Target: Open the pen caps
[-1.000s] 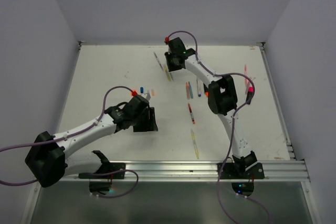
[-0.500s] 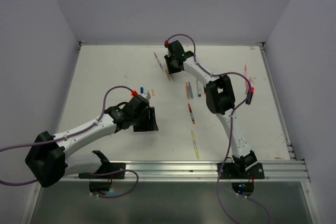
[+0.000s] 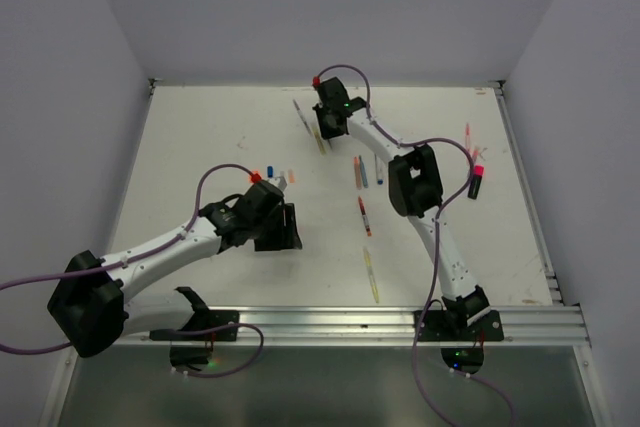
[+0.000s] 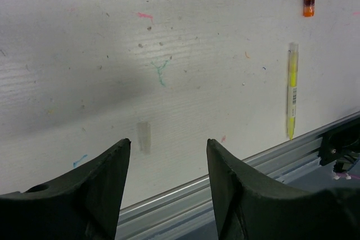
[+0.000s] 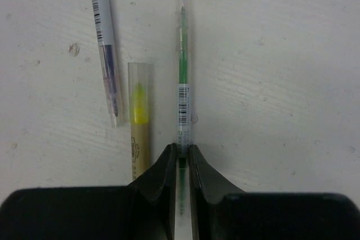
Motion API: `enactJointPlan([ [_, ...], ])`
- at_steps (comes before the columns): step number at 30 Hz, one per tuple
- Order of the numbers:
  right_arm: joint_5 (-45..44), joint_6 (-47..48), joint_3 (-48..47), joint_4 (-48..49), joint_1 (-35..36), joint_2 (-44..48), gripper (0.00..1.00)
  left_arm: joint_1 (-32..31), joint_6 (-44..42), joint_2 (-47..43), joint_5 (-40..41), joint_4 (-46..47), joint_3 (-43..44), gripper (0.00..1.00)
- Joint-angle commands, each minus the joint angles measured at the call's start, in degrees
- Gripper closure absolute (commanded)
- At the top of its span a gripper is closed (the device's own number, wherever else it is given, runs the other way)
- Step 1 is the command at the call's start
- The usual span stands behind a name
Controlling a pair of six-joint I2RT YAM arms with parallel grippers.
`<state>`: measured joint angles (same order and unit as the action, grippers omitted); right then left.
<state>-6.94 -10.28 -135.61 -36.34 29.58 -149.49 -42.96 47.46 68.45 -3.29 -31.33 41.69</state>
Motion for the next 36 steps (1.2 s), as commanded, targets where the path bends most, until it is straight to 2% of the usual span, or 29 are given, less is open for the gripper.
enactJointPlan([
  [1, -2.9, -0.1, -2.6, -1.6, -0.8, -1.5, 0.98, 0.5, 1.5, -0.8, -1.4, 2.5, 1.1, 0.40],
  [2, -3.3, -0.3, -1.5, -1.2, -0.9, -0.8, 1.00, 0.5, 1.5, -0.5, -1.2, 2.4, 1.4, 0.40],
  [11, -1.8, -1.2, -0.7, 1.1, -2.8, 3.3, 1.00, 0.7, 0.4, 0.9, -0.1, 0.6, 5.4, 0.40],
  [18, 0.7, -0.8, 1.6, 0.1, -4.0, 13.9, 1.00, 2.6, -0.4, 1.7, 0.2, 0.4, 10.4, 0.40],
  [19, 3.1, -1.1, 3.1, 0.2, -4.1, 18.0, 1.00, 3.0, 0.0, 1.8, -0.5, 0.7, 10.9, 0.40],
  [23, 10.0, -4.7, 19.1, 2.1, -4.4, 30.3, 1.00, 6.9, 1.1, 2.0, -4.5, 4.3, 11.8, 0.40],
  [25, 12.6, -6.1, 25.2, 3.0, -4.4, 37.8, 1.00, 9.5, 2.7, 2.1, -9.9, 9.3, 11.0, 0.40],
  [26, 16.4, -7.6, 31.7, 3.5, -4.4, 40.3, 1.00, 12.3, 3.2, 2.3, -11.5, 11.2, 10.8, 0.40],
  [29, 22.7, -8.6, 41.4, 5.0, -4.4, 48.1, 1.00, 14.8, 4.0, 3.9, -15.2, 17.4, 12.7, 0.40],
  [30, 27.9, -8.8, 43.4, 4.3, -4.3, 50.1, 1.00, 15.1, 4.1, 4.5, -15.9, 18.9, 13.8, 0.40],
  [32, 31.8, -9.3, 49.5, 4.3, -3.7, 55.6, 1.00, 15.3, 5.4, 6.0, -17.6, 20.6, 15.6, 0.40],
  [36, 34.1, -9.1, 57.6, 2.7, -2.3, 64.1, 1.00, 15.3, 7.2, 7.2, -21.7, 27.5, 16.0, 0.41],
])
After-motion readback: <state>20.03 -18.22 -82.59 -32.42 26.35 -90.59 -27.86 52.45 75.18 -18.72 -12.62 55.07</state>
